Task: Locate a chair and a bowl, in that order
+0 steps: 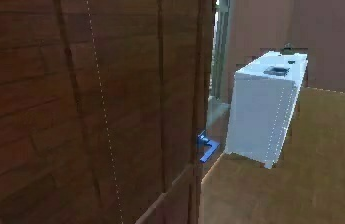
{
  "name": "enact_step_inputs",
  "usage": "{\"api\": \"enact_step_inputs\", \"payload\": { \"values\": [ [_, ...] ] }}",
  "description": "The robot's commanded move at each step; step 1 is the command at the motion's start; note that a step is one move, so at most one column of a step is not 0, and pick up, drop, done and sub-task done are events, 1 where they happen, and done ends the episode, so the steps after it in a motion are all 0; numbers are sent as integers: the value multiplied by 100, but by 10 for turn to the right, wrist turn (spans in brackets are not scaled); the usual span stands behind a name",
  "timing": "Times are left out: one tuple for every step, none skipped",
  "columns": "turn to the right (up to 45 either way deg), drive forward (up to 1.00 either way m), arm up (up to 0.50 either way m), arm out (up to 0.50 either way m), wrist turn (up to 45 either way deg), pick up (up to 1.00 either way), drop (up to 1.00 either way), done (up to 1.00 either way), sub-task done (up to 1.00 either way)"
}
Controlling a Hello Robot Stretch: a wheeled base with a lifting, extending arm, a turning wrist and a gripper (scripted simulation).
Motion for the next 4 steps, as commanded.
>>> {"api": "enact_step_inputs", "payload": {
  "values": [
    [450,0,0,0,0,0,0,0,0],
    [300,0,0,0,0,0,0,0,0],
    [0,100,0,0,0,0,0,0,0],
    [0,55,0,0,0,0,0,0,0]
  ]
}}
